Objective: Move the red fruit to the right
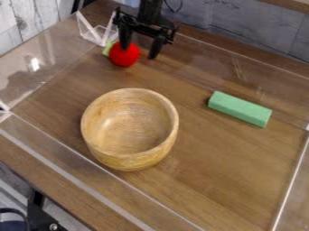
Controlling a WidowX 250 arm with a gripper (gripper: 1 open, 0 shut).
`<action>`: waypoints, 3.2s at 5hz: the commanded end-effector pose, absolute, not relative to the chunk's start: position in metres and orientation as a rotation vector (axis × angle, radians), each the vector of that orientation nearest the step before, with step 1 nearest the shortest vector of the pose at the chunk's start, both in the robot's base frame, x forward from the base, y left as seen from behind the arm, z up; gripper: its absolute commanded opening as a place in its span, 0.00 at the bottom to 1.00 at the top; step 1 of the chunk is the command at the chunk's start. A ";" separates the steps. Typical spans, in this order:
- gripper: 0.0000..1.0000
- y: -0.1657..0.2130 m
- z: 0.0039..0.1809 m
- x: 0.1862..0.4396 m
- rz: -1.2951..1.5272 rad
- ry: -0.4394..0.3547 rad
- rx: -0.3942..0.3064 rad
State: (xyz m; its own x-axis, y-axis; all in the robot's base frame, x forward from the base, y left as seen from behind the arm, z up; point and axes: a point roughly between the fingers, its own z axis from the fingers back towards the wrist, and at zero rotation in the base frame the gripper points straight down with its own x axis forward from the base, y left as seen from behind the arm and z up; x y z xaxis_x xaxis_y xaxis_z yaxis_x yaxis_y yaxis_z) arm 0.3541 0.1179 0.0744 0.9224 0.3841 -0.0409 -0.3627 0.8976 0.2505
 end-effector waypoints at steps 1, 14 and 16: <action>0.00 0.132 0.108 0.361 0.443 -0.007 0.250; 0.00 0.109 0.111 0.246 0.489 0.128 0.167; 1.00 0.108 0.104 0.231 0.476 0.144 0.167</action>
State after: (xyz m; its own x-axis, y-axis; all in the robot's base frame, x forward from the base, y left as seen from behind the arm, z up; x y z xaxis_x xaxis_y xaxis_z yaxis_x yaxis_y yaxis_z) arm 0.2295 0.1042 0.0918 0.8744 0.4603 -0.1532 -0.4299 0.8815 0.1950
